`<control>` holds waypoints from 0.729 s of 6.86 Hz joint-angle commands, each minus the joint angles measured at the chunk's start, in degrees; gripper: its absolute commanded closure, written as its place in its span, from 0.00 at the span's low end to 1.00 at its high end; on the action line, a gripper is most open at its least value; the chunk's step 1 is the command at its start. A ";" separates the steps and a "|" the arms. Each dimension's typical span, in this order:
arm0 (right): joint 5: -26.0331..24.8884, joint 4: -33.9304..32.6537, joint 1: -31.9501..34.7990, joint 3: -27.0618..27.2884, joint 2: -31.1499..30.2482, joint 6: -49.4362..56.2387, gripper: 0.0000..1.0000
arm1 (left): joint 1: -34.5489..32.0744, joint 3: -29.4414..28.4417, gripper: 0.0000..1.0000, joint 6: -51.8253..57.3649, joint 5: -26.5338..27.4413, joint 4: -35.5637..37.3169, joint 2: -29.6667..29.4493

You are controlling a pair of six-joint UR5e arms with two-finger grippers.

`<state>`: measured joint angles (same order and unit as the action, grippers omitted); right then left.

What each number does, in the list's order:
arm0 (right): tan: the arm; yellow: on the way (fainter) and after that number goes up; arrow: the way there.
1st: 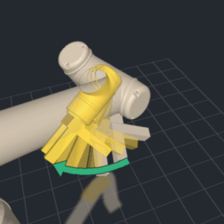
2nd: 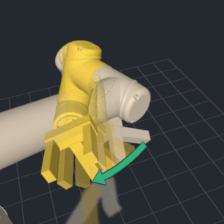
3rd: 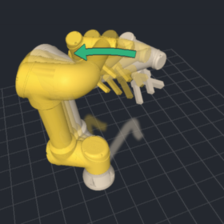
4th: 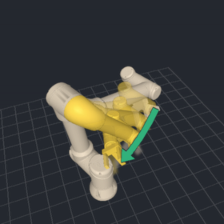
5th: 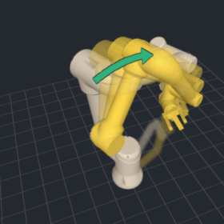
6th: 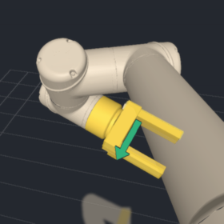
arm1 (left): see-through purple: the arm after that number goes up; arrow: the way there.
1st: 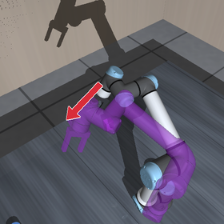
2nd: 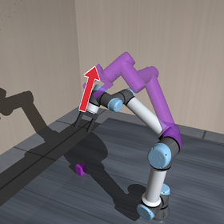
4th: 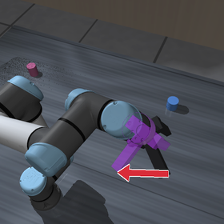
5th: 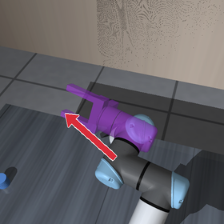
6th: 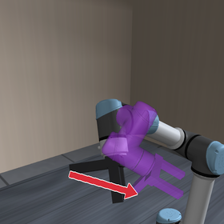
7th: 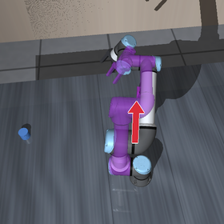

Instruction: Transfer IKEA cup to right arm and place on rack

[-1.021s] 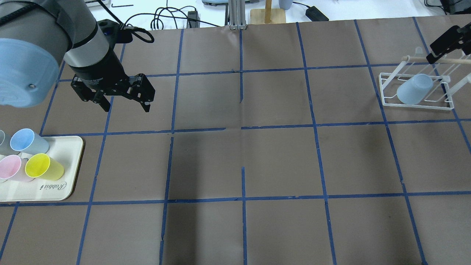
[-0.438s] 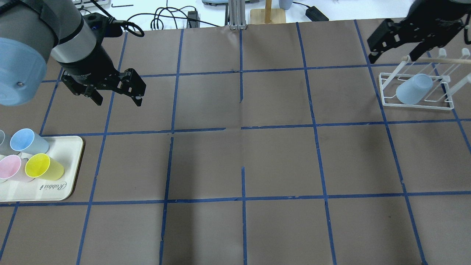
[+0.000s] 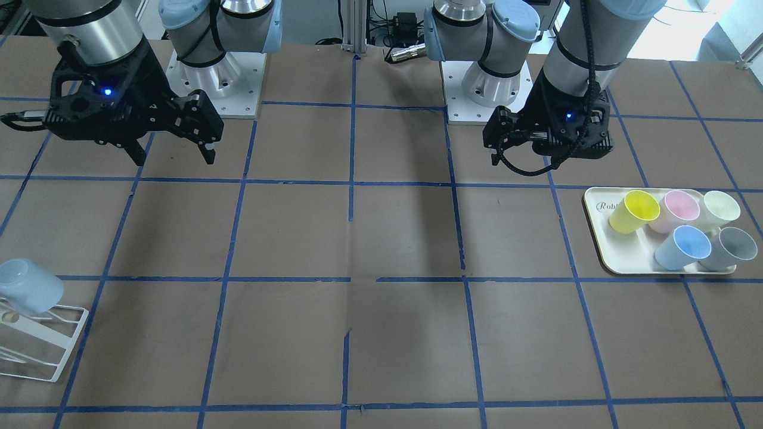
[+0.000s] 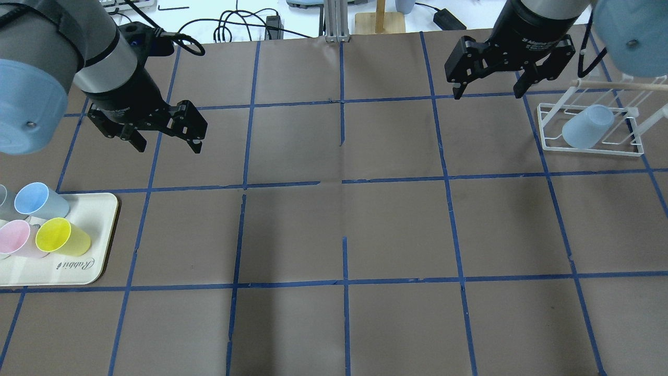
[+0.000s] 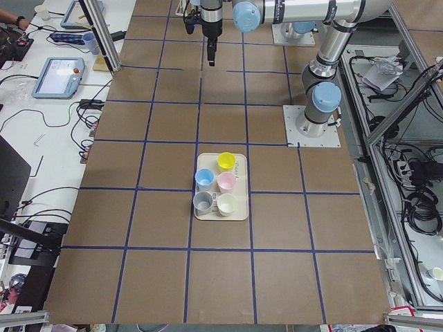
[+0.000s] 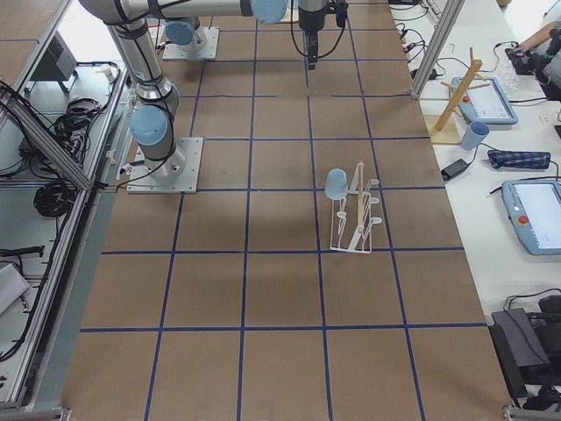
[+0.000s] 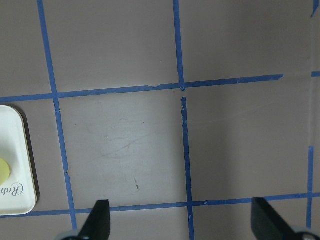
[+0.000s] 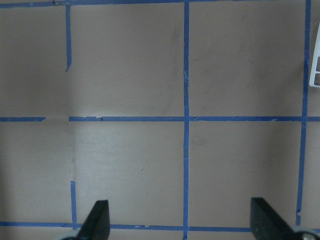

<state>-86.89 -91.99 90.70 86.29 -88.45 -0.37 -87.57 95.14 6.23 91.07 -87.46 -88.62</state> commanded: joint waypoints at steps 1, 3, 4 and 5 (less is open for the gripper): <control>-0.21 -0.03 0.79 -0.07 0.03 -0.60 0.00 | 0.03 0.22 0.00 0.01 0.07 0.01 0.20; -0.47 -0.12 0.79 -0.07 0.03 -0.95 0.00 | -0.06 0.31 0.00 0.01 0.34 -0.08 0.29; -1.08 -0.12 0.79 -0.07 0.03 -2.78 0.00 | 0.03 0.22 0.00 0.01 0.34 -0.08 0.29; -2.83 -0.03 0.79 0.02 0.12 -4.10 0.00 | 0.03 0.05 0.00 -0.08 -0.27 0.09 0.03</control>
<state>-88.18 -92.09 91.49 86.24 -88.39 -2.85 -87.56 95.34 6.22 91.25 -87.49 -88.41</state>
